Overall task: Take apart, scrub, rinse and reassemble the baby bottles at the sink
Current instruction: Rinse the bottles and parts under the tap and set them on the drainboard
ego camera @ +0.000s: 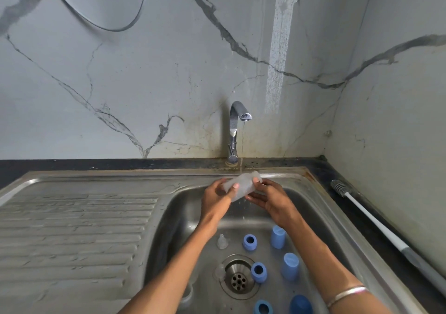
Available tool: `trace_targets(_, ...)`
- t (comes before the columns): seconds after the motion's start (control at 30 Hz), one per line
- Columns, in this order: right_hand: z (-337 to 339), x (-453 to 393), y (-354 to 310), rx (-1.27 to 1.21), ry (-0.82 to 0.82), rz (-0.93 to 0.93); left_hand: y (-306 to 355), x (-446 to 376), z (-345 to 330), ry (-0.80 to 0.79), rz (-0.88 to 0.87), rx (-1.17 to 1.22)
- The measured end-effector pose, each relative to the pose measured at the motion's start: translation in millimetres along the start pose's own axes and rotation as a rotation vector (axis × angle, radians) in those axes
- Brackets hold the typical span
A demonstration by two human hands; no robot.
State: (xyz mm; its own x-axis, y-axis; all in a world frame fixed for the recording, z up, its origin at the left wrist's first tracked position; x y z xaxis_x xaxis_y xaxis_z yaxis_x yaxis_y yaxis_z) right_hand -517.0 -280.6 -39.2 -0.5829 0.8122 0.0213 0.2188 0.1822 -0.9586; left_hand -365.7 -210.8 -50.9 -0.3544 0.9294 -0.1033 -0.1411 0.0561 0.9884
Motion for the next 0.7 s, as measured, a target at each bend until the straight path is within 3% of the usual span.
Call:
trace_targets(0.13,-3.4,-2.0,2.9,0.018,-0.059,0.011,3.3,3.0,0.9,-0.075,0.216,0.436)
trace_targets(0.37,-7.5,-2.3,3.1,0.046,-0.054,0.02,-1.7,-7.2,8.8,0.1,0.115,0.444)
trace_targets(0.7,-5.5,-7.1,8.5,0.341,-0.056,0.105,0.9,-6.4,15.4,0.102,0.113,0.55)
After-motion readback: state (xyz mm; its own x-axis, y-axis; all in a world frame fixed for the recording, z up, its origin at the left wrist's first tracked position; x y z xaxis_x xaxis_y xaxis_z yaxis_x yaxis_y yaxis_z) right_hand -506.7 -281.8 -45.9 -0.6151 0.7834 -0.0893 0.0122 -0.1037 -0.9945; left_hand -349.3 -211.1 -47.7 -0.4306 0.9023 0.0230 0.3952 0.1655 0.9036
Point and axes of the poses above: each hand's wrist, its own x-axis away from the middle knuckle, its own z-axis out of the back of the hand, y = z × x, the point moved 1 cm from there along -x, towards the middle knuckle, and after that the axes turned 11 degrees about -y, right-handed, at the moved point
